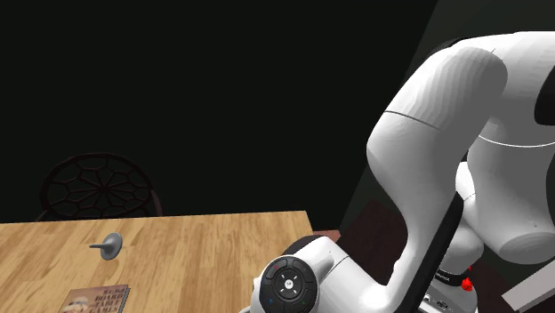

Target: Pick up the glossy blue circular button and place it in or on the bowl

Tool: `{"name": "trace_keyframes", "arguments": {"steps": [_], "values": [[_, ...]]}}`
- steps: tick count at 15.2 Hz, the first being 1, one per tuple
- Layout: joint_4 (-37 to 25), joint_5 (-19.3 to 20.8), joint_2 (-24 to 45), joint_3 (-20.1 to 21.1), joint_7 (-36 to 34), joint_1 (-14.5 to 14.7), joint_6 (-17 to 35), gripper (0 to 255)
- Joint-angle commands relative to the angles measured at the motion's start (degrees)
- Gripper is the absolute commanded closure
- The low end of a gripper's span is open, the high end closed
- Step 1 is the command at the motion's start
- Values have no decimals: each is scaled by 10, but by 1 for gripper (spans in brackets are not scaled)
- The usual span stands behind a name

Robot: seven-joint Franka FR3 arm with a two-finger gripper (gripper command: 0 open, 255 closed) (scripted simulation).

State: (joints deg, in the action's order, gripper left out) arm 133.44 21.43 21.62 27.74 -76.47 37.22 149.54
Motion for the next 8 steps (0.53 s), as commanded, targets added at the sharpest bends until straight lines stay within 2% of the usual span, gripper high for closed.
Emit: {"name": "trace_keyframes", "arguments": {"steps": [1,2,7,8], "values": [[0,0,0,0,0,0,0,255],[0,0,0,0,0,0,0,0],[0,0,0,0,0,0,0,0],[2,-18,-19,13,13,-10,-14,0]]}}
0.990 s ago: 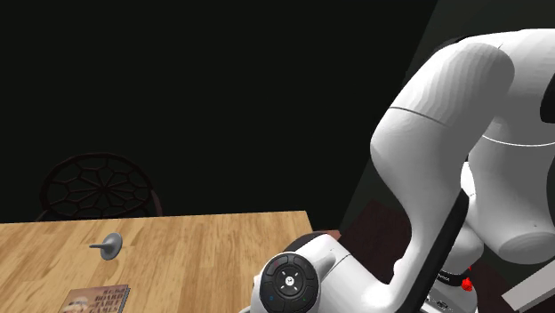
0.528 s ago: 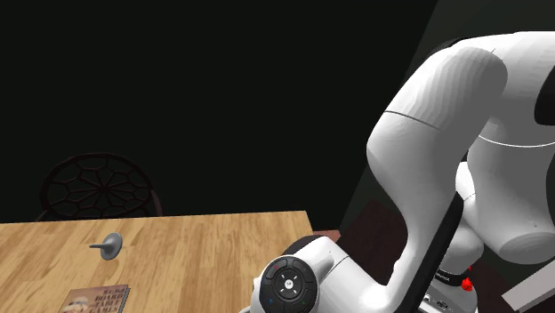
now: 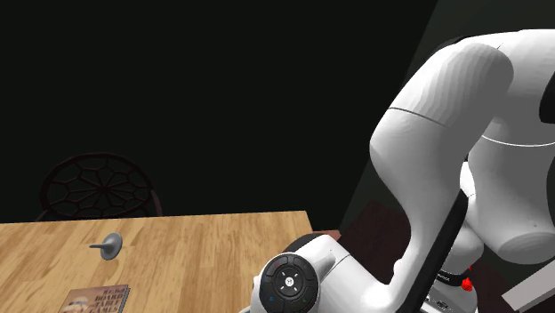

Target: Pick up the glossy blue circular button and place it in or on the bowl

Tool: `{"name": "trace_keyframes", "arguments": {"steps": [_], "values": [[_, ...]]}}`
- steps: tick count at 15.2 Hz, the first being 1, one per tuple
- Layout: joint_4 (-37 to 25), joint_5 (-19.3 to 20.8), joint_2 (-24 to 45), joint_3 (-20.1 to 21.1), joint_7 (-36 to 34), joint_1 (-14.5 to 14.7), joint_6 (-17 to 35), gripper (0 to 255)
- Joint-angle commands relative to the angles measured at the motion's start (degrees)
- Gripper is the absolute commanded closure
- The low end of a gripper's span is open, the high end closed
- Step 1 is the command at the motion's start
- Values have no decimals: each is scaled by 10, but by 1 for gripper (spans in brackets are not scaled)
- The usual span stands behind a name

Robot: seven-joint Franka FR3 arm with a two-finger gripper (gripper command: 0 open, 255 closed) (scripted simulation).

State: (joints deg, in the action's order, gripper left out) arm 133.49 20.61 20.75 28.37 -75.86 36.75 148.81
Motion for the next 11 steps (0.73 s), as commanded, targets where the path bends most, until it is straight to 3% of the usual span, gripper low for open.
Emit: {"name": "trace_keyframes", "arguments": {"steps": [1,3,11], "values": [[3,-28,-29,19,19,-14,-22,0],[3,-61,-61,39,42,-28,-50,0],[3,-62,-62,39,43,-28,-50,0]]}}
